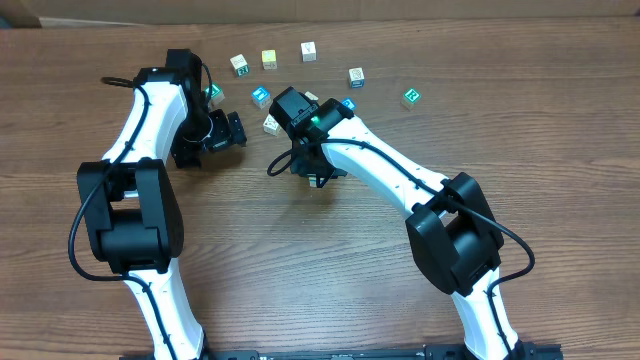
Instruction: Form a tower
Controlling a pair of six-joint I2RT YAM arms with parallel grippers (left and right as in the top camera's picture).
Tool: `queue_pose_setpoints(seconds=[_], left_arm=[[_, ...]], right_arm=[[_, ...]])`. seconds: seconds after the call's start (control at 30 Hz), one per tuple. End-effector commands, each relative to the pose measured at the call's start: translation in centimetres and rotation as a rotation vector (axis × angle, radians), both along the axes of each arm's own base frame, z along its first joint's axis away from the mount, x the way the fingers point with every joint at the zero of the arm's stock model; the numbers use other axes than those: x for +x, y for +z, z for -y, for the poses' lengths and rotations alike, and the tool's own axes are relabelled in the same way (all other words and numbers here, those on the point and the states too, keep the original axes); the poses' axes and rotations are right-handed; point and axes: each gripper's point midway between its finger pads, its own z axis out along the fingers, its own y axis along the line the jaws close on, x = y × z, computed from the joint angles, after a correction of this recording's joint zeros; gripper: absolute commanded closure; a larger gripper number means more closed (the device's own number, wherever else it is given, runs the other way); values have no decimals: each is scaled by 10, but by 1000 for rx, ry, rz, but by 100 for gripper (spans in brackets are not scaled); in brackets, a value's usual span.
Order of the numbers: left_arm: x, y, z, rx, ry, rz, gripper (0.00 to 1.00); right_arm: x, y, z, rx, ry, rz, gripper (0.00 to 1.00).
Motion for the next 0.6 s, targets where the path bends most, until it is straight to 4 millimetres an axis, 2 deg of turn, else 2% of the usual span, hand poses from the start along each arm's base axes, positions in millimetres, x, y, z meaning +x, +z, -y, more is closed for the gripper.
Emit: queue_pose_setpoints(seconds=[0.0, 0.57], left_arm=[[8, 13, -1, 10, -5, 41, 0], [7, 13, -1, 10, -5, 41, 0]], right_arm=[[0, 19, -5, 27, 5, 35, 73], [-2, 18, -3, 21, 5, 27, 73]])
